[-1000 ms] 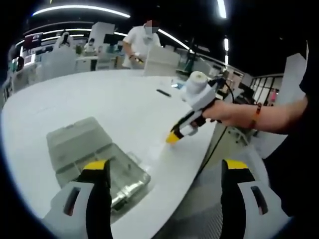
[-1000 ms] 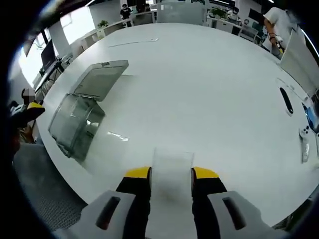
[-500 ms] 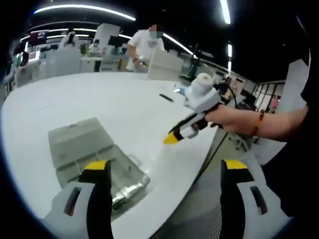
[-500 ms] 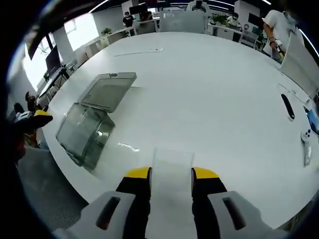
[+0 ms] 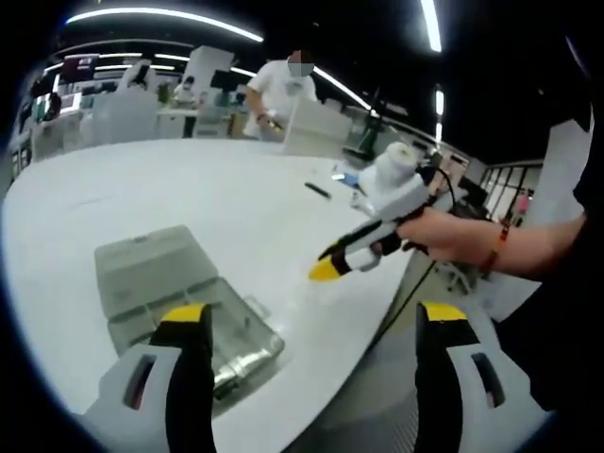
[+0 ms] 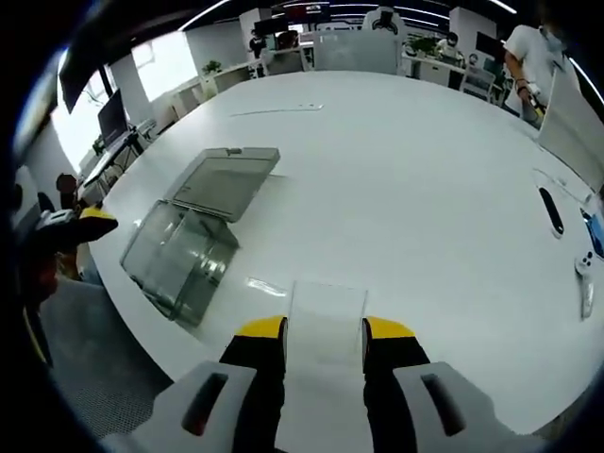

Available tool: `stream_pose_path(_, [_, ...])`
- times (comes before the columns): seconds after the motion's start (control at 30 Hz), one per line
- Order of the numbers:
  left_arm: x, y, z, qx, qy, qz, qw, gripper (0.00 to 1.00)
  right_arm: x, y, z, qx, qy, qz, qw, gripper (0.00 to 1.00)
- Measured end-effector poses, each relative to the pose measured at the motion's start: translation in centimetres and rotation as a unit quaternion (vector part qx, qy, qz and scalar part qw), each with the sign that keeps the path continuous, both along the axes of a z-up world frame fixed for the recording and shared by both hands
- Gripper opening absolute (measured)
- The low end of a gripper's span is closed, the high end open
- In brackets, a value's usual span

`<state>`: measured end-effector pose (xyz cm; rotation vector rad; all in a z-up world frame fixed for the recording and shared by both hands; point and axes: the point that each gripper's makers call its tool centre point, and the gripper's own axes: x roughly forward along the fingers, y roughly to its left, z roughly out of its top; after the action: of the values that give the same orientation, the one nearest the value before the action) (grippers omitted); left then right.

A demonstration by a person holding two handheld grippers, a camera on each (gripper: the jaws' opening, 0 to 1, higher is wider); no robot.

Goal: Insert the divider into the dual guide fixture by aligning both edges with the guide slots and pushing it downward to the bottom, including one-sided entry, uneven engagement, binding, and posture correction.

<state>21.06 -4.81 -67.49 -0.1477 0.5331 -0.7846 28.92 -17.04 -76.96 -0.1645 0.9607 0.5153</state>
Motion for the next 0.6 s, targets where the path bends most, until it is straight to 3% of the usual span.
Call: stream_pose_path(0.6, [-0.3, 0.7, 0.6, 0.004, -0.006, 0.025, 0.9997, 0.87, -1.4, 2.2, 1.0, 0.028, -0.013, 0.025, 0.9992, 0.28])
